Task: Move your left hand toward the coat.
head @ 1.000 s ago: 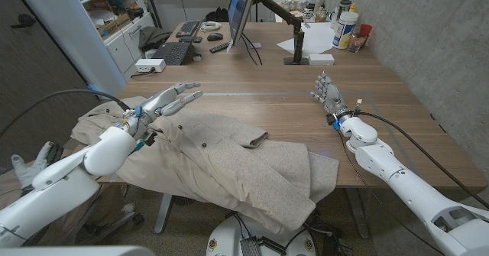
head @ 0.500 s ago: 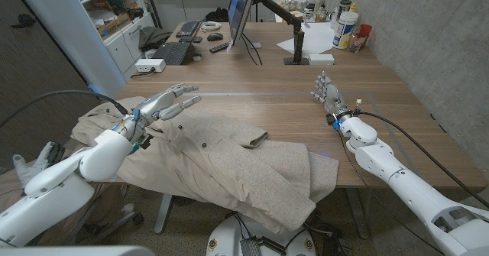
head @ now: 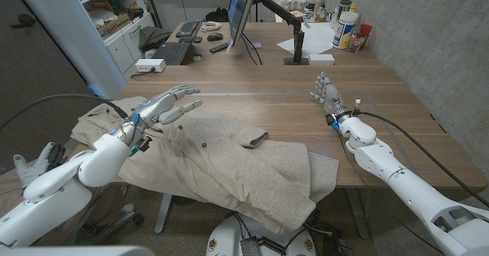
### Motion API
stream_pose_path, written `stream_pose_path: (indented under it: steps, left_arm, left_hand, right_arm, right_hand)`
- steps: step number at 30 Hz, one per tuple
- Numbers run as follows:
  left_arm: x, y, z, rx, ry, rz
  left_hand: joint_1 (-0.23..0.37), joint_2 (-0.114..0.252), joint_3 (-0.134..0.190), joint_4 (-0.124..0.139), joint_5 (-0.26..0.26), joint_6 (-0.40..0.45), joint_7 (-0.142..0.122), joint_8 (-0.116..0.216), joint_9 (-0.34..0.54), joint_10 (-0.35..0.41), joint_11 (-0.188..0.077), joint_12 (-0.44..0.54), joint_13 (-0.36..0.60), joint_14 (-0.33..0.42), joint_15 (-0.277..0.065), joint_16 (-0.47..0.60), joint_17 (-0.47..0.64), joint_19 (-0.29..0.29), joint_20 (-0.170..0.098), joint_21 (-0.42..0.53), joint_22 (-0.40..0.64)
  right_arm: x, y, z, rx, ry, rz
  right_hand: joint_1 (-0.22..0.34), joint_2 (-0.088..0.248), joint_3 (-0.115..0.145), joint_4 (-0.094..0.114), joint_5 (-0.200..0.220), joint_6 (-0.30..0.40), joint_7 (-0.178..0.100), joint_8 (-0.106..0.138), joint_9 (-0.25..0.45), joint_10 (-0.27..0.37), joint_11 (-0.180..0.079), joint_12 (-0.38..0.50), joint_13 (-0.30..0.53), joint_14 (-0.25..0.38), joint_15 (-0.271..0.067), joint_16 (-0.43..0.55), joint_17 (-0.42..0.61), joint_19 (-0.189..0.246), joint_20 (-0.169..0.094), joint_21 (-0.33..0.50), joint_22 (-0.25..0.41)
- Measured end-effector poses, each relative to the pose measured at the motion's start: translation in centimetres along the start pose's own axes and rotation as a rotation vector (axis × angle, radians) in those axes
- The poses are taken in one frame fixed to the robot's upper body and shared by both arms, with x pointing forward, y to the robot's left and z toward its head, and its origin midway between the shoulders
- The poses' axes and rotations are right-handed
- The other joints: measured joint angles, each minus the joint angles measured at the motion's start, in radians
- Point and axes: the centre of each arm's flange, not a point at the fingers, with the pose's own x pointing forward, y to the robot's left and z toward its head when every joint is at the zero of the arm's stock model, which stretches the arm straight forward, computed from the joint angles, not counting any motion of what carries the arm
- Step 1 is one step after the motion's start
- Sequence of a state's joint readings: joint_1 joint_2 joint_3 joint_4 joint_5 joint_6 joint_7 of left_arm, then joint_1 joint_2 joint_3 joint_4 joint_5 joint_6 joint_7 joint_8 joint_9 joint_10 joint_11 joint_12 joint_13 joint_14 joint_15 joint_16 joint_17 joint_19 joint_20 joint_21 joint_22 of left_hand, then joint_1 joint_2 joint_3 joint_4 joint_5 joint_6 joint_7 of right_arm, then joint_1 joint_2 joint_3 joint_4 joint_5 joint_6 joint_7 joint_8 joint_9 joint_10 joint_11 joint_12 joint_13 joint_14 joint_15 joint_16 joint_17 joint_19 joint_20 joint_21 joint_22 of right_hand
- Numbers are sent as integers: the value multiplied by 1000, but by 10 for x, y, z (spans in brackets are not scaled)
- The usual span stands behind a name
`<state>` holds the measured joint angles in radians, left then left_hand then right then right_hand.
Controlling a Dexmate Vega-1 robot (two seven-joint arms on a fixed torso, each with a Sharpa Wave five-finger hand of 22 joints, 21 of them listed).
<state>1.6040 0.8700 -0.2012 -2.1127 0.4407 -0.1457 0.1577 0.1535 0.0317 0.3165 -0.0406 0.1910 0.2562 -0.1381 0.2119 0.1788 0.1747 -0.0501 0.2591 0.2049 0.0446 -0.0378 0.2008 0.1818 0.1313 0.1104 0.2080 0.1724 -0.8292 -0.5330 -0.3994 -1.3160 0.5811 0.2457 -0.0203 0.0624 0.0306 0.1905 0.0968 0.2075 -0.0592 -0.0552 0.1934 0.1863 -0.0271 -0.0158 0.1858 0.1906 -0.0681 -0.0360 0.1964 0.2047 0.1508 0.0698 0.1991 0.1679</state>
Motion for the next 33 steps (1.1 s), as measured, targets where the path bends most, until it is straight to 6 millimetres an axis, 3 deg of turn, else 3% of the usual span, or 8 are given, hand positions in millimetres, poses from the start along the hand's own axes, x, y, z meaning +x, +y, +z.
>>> stream_pose_path:
  steps: [12, 33]
  left_arm:
    - [-7, -4, 2, 32, -40, 8]
    - [-27, -1, 4, 97, -26, 10]
  left_hand:
    - [-2, -10, -5, -5, 3, 26, -3, 0, 0, 20, -9, 4, 0, 19, 0, 0, 0, 13, -14, 0, 0]
    - [-23, -31, -15, -4, 9, 44, -1, 0, 0, 36, -7, 4, 0, 29, 0, 0, 0, 19, -9, 0, 0]
  right_arm:
    - [0, 1, -1, -6, 6, -2]
    - [1, 2, -1, -17, 11, -2]
  right_hand:
    - [0, 0, 0, 0, 0, 0, 0, 0, 0, 0, 0, 0, 0, 0, 0, 0, 0, 0, 0, 0, 0]
    - [0, 0, 0, 0, 0, -2, 2, 0, 0, 0, 0, 0, 0, 0, 0, 0, 0, 0, 0, -8, 0]
